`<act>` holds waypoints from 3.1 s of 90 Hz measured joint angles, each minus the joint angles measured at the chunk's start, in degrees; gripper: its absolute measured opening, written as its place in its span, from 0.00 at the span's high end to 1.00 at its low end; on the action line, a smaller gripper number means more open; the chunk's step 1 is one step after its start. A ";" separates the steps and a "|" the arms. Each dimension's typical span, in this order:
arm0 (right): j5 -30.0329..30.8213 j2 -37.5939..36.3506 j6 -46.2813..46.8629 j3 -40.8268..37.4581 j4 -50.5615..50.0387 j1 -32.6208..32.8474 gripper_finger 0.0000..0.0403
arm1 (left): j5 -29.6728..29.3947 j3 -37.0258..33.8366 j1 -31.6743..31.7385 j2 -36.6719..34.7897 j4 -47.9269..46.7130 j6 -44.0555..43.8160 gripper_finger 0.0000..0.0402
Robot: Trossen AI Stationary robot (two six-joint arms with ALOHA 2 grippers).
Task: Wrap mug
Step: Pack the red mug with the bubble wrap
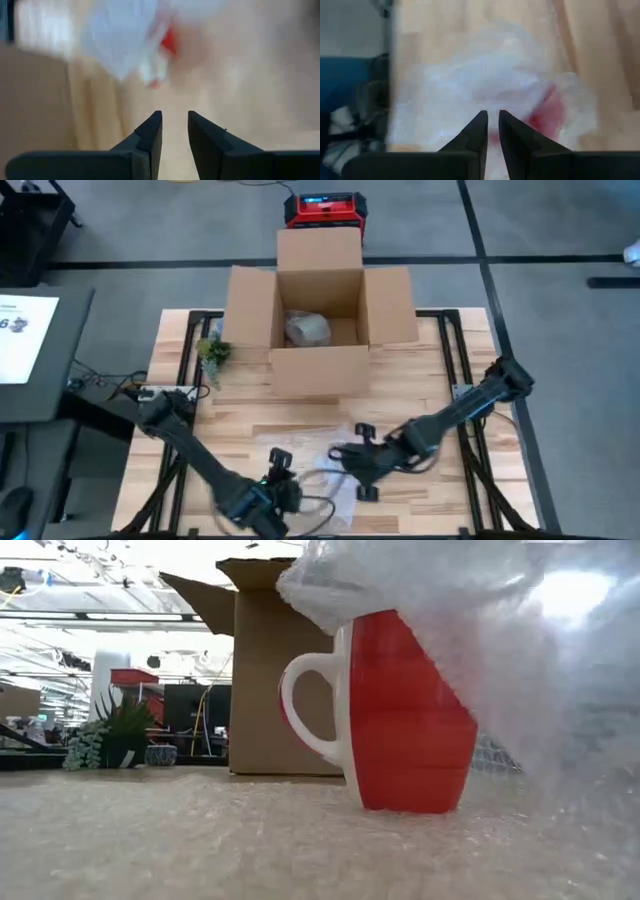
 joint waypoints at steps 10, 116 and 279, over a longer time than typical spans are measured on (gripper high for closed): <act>2.52 -0.34 0.49 -0.51 -1.11 1.46 0.91 | -1.42 0.67 -0.31 -2.13 -2.88 -1.80 0.83; -4.89 -1.61 -1.66 -9.38 15.33 -3.28 0.91 | -20.93 -23.54 -13.35 -21.23 15.98 -27.71 0.98; -6.59 9.40 0.80 3.71 -11.25 -6.51 0.97 | -18.74 -39.27 -12.21 -30.36 52.35 -11.72 1.00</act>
